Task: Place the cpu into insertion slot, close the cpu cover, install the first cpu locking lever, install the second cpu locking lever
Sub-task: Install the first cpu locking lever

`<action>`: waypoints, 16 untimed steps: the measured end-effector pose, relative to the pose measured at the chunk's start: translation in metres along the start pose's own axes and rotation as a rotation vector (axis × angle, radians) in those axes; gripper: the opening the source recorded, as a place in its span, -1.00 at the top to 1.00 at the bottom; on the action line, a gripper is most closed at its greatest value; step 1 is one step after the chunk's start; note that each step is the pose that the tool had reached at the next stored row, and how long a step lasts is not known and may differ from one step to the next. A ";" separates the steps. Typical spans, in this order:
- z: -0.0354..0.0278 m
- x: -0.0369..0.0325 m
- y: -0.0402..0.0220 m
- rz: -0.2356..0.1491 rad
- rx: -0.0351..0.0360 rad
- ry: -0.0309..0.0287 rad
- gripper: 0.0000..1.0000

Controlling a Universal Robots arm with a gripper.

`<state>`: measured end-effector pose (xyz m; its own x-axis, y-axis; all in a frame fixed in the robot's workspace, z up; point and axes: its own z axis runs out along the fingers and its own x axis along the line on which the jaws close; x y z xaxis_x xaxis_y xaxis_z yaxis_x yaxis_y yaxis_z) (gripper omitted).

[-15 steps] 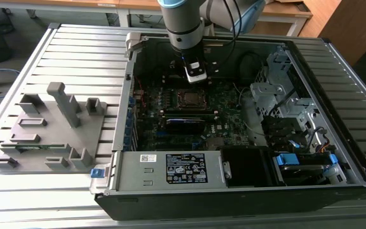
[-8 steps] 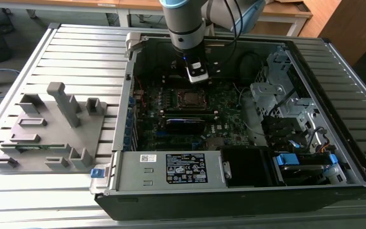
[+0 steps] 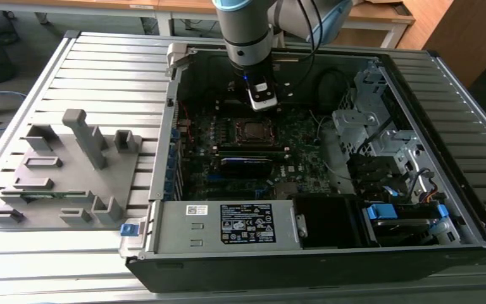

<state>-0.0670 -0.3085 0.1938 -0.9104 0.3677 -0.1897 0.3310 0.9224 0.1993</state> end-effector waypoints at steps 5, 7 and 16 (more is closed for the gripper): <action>-0.0001 -0.0001 -0.0002 -0.001 0.0045 -0.0014 0.80; 0.0000 -0.0001 -0.0004 -0.001 0.0055 -0.0019 0.80; 0.0009 0.0000 -0.0008 -0.002 0.0091 -0.0032 0.80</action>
<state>-0.0670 -0.3091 0.1927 -0.9104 0.3658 -0.1933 0.3310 0.9243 0.1901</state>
